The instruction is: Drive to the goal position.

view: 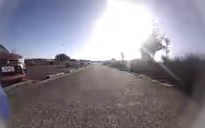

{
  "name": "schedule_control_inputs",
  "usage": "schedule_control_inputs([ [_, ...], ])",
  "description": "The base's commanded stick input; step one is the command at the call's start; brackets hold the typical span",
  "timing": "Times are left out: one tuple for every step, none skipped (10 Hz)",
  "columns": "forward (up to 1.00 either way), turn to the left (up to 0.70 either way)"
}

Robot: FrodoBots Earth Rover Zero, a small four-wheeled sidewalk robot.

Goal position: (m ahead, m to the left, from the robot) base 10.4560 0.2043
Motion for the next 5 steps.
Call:
schedule_control_inputs([
  [0.70, 0.00],
  [0.70, 0.00],
  [0.70, 0.00],
  [0.70, 0.00],
  [0.70, 0.00],
])
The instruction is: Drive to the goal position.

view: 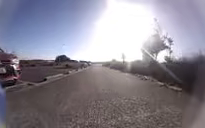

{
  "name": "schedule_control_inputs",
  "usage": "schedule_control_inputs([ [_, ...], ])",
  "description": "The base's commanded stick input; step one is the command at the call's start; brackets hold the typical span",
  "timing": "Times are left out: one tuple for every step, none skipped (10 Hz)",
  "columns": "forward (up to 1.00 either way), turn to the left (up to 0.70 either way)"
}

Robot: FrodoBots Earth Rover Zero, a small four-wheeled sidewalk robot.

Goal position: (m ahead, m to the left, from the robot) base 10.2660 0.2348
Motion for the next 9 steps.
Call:
schedule_control_inputs([
  [0.70, 0.00],
  [0.70, 0.00],
  [0.70, 0.00],
  [0.70, 0.00],
  [0.70, 0.00],
  [0.70, 0.00],
  [0.70, 0.00],
  [0.70, 0.00],
  [0.70, 0.00],
])
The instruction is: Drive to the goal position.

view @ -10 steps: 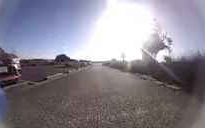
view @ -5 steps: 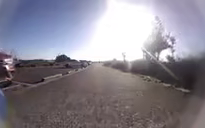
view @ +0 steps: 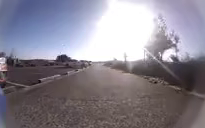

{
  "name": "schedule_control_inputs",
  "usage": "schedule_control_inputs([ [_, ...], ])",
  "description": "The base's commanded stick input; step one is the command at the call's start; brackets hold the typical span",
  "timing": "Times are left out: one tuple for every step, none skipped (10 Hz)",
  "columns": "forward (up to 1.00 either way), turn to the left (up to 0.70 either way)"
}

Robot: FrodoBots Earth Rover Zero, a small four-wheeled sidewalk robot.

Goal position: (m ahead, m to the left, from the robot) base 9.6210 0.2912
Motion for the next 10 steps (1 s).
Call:
schedule_control_inputs([
  [0.70, 0.00],
  [0.70, 0.00],
  [0.70, 0.00],
  [0.70, 0.00],
  [0.70, 0.00],
  [0.70, 0.00],
  [0.70, 0.00],
  [0.70, 0.00],
  [0.70, 0.00],
  [0.70, 0.00],
])
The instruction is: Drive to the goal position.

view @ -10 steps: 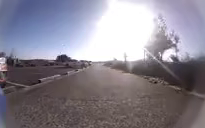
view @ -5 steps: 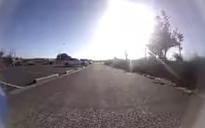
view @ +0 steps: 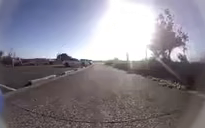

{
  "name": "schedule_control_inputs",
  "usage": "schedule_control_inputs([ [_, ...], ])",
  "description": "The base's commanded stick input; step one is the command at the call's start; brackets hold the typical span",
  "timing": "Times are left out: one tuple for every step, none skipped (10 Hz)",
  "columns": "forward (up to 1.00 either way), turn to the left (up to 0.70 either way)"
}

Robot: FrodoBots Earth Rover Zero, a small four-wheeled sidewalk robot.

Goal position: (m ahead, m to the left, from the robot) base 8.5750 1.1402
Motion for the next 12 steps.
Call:
schedule_control_inputs([
  [0.70, -0.20],
  [0.70, -0.25],
  [0.70, 0.00],
  [0.70, -0.10],
  [0.70, 0.00],
  [0.70, 0.00],
  [0.70, 0.00],
  [0.70, 0.00],
  [0.70, 0.00],
  [0.70, 0.00],
  [0.70, 0.00],
  [0.70, 0.00],
])
